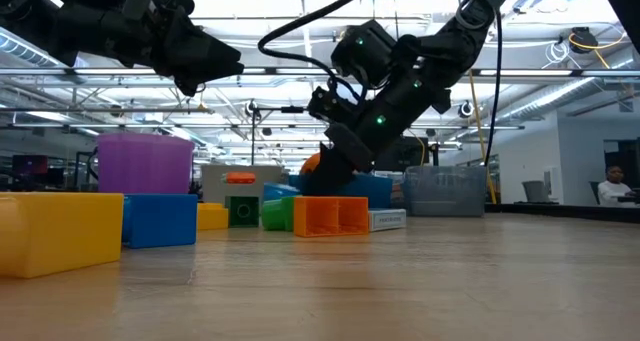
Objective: Pick & Place Toys
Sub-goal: Put the blue game piece into the gray bin
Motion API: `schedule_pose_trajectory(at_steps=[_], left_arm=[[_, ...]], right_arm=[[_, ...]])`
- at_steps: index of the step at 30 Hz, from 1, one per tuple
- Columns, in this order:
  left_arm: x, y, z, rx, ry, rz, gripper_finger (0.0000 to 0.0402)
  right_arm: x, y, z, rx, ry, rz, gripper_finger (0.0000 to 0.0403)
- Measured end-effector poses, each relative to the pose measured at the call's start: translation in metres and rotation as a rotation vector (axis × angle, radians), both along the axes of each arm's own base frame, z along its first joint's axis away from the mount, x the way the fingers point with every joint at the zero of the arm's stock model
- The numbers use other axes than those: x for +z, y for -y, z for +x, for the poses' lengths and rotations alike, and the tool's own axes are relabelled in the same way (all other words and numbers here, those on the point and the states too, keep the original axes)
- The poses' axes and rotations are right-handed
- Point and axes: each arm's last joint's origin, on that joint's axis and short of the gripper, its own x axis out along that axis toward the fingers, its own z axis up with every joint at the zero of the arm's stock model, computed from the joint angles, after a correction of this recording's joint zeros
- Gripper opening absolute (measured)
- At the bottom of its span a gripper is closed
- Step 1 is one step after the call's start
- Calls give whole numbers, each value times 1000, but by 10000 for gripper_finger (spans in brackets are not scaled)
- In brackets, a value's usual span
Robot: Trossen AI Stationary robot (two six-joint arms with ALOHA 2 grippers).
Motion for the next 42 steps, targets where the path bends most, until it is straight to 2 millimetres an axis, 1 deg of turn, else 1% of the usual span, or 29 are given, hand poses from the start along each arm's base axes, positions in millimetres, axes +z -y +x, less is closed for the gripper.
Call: schedule_pose_trajectory(at_steps=[4, 10, 25, 31, 33, 37, 42], left_arm=[[0, 0, 0, 14, 4, -25, 150], [2, -5, 0, 76, 22, -46, 150], [5, -8, 0, 90, 61, -61, 150], [5, -8, 0, 90, 61, -61, 150], [5, -8, 0, 90, 61, -61, 150], [8, -8, 0, 89, 87, -60, 150], [14, -8, 0, 87, 146, -67, 150]], right_arm=[[6, 0, 1, 17, 38, -25, 147], [16, 0, 2, 44, 75, -67, 113], [11, 3, -1, 53, 28, -75, 6], [13, 3, 0, 54, 39, -80, 3], [19, 3, -2, 59, 49, -88, 2], [41, 0, -5, 82, 102, -121, 2], [78, -12, -14, 155, 190, -205, 1]])
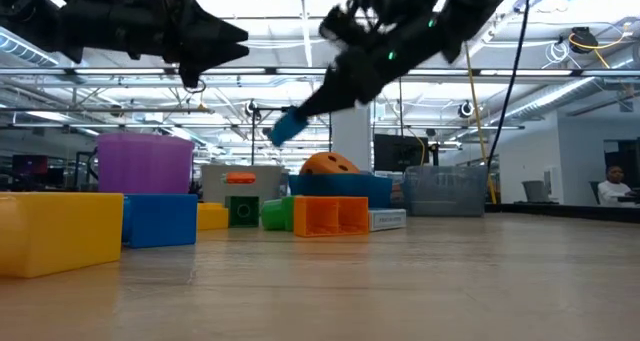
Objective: Pick & Place Toys
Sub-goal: Put the blue game piece into the gray bin
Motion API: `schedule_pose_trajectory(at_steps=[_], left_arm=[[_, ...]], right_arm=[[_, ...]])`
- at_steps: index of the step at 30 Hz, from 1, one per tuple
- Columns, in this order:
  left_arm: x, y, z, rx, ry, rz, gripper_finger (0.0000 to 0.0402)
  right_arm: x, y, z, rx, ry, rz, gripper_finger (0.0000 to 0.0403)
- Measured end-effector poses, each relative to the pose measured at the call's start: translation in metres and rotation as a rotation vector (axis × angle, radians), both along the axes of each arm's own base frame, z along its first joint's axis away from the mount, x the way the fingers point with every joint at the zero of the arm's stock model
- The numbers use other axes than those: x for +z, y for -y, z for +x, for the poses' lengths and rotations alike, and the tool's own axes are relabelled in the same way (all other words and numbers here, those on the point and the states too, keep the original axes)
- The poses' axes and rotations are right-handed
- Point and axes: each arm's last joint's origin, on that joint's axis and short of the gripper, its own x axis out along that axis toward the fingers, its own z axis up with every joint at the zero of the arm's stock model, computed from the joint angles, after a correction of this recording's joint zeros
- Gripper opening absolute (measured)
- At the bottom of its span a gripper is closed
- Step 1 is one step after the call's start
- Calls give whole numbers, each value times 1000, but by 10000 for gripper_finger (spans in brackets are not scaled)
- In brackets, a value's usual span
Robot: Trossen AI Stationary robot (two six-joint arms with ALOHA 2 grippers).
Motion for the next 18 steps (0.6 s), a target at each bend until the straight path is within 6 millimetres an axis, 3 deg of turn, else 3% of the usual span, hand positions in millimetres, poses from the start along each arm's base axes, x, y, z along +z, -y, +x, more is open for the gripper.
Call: schedule_pose_trajectory(at_steps=[6, 12, 18], left_arm=[[7, -7, 1, 30, 69, -128, 150], [13, -18, 3, 57, 96, -201, 150], [13, -26, 16, -60, 59, -261, 150]], right_arm=[[25, -16, -9, 107, 48, -134, 1], [25, -22, -10, 273, 54, -98, 1], [23, -25, -11, 370, 46, -68, 0]])
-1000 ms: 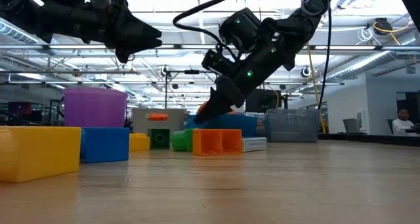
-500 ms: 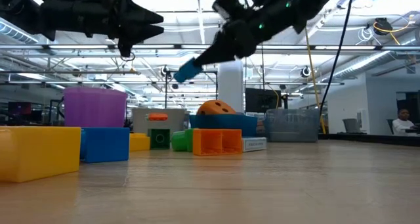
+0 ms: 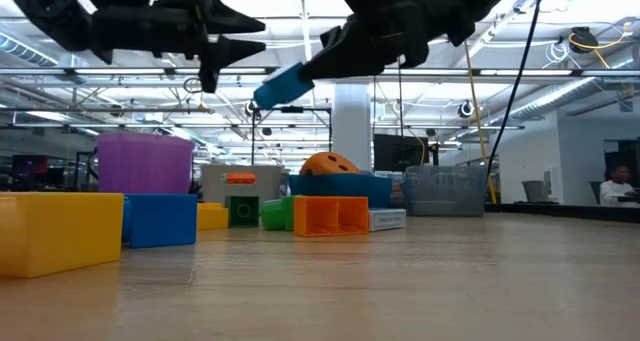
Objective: Pick & Place Toys
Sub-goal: Put the blue game piece into the gray bin
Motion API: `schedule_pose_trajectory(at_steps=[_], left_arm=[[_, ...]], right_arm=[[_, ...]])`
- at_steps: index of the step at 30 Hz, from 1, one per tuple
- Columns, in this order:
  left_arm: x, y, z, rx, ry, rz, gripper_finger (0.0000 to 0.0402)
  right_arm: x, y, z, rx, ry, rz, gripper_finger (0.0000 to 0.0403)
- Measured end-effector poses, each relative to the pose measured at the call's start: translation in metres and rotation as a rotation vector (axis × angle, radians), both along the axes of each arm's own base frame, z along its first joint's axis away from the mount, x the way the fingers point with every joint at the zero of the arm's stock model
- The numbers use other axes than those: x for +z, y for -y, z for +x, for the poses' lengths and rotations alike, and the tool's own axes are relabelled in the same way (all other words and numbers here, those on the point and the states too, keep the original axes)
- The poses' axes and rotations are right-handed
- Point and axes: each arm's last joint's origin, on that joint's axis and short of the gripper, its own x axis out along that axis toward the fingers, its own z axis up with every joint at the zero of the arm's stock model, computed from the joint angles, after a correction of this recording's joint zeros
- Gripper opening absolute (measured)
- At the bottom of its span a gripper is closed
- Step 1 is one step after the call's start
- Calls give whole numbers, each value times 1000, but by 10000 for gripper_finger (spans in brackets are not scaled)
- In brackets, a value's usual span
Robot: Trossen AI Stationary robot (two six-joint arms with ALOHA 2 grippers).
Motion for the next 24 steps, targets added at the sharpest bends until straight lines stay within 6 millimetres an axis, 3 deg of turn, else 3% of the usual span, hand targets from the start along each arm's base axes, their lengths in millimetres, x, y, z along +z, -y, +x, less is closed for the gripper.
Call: schedule_pose_trajectory(at_steps=[13, 20, 24], left_arm=[[6, -17, 54, -170, -51, -30, 150], [11, -31, 59, -152, -79, -21, 154], [9, -36, 57, -151, -102, -10, 173]], right_arm=[[2, -1, 1, 17, 36, -38, 0], [-1, 0, 0, -50, -5, -79, 0], [9, 1, -7, -63, 7, -121, 0]])
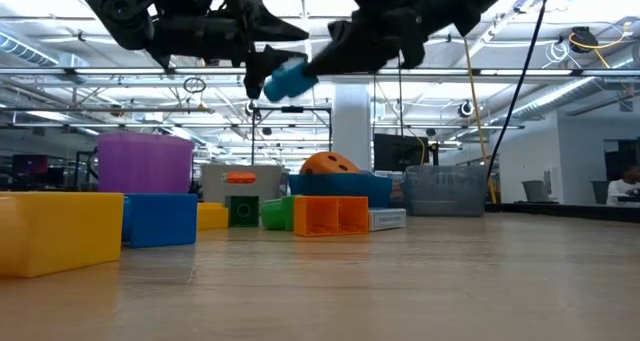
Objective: Pick & Place Toys
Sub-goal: Put the blue game piece into the gray bin
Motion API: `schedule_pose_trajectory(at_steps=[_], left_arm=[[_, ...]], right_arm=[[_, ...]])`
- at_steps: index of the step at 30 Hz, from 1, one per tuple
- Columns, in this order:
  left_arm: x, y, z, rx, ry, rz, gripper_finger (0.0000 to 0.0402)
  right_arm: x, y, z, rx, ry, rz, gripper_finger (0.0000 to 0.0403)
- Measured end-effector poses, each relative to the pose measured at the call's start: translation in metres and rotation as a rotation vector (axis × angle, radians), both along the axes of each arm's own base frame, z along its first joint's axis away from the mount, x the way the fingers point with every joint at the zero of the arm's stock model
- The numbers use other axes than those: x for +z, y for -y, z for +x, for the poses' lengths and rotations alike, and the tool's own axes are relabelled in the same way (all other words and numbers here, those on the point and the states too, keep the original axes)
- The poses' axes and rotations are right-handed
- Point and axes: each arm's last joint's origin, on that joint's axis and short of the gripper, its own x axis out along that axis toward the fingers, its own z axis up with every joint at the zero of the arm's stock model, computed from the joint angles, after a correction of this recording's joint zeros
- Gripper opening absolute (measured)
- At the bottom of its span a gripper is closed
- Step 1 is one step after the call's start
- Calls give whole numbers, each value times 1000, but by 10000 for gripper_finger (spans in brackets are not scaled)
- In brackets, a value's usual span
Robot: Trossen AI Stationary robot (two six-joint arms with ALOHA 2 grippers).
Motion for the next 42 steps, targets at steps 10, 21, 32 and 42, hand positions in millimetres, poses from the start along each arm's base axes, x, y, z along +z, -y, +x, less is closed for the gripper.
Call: schedule_pose_trajectory(at_steps=[10, 21, 32, 42], left_arm=[[0, 0, 0, -4, 5, 59, 63], [6, -12, -4, 4, 46, -13, 79], [6, -16, -6, -36, 37, -137, 256], [7, -11, -5, -136, 35, -143, 326]], right_arm=[[15, 1, -10, 4, 13, -14, 0], [14, 0, -11, 5, 4, -14, 0], [17, 1, -9, 19, 48, -54, 0], [25, 3, -6, -26, 139, -143, 0]])
